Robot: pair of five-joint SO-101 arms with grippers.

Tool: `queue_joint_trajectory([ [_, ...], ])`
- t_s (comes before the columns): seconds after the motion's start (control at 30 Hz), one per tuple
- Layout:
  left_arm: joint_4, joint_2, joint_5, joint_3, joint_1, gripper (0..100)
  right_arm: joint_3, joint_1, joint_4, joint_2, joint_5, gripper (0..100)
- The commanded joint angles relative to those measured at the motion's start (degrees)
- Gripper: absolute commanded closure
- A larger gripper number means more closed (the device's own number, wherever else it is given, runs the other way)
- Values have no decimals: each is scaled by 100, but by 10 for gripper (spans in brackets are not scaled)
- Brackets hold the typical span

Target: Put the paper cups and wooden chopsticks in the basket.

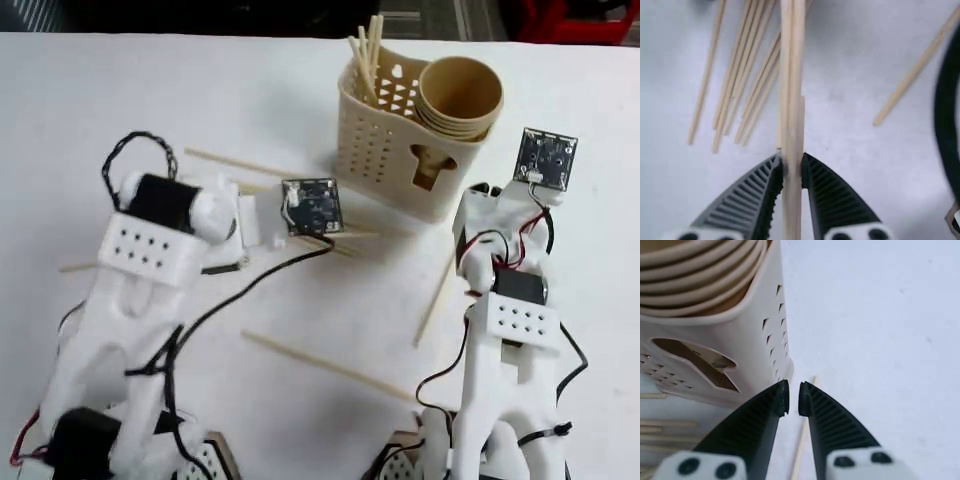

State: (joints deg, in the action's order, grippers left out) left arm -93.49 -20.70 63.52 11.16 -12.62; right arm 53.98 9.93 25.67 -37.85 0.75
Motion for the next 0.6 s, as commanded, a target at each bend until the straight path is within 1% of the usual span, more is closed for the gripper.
queue_joint_trajectory([
  [0.0, 26, -602, -211, -193, 66, 978, -35, 48, -101, -207, -53, 948],
  [0.2, 70, -716, -782, -967, 13, 978, -35, 31, -101, -207, -53, 948],
  [0.27, 211, -716, -1002, -1248, 4, 978, -35, 22, -101, -207, -53, 948],
  [0.4, 686, -716, -1486, -1477, -4, 978, -26, 13, -101, -207, -53, 948],
  [0.57, 1495, -708, -2198, -1451, -382, 978, -26, 13, -101, -207, -53, 948],
])
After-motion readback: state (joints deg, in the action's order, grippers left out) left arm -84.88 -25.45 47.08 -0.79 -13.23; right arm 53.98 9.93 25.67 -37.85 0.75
